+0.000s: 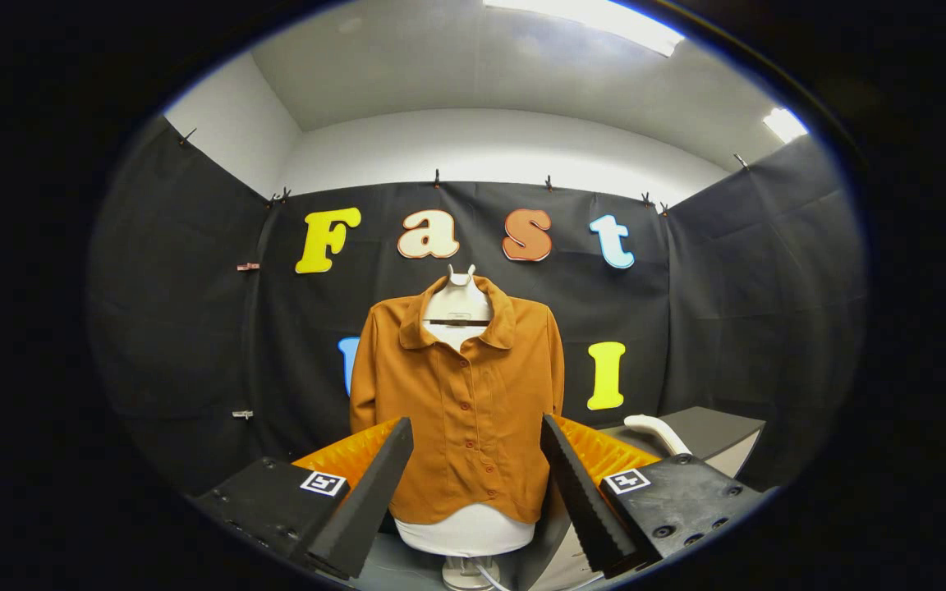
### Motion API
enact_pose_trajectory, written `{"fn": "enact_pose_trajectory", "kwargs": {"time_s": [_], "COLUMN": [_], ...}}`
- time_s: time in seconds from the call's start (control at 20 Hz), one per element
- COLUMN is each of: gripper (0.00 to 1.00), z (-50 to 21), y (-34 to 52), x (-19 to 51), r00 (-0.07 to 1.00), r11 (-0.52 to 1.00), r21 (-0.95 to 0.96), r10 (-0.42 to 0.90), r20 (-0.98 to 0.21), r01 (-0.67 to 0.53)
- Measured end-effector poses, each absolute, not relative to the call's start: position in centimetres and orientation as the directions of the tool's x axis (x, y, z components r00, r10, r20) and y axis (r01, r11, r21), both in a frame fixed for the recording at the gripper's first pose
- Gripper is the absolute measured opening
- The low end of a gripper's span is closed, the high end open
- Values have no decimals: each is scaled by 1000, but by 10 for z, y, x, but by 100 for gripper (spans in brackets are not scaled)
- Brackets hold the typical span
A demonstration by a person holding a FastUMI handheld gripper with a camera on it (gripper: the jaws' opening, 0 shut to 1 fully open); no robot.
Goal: Iron the clothes twice with a garment steamer, once on the left side and once on the right side.
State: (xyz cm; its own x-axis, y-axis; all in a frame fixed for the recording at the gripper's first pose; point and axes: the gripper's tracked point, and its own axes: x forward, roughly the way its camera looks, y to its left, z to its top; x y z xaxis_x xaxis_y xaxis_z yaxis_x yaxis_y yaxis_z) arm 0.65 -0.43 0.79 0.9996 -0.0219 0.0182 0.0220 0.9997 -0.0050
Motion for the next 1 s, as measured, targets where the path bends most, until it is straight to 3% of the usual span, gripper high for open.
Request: {"fn": "enact_pose_trajectory", "kwargs": {"time_s": [1.0], "gripper": [98], "z": [-8], "y": [-17], "x": [-8], "r00": [984], "r11": [984], "r21": [-3], "r10": [-177], "r20": [-27], "r01": [177]}}
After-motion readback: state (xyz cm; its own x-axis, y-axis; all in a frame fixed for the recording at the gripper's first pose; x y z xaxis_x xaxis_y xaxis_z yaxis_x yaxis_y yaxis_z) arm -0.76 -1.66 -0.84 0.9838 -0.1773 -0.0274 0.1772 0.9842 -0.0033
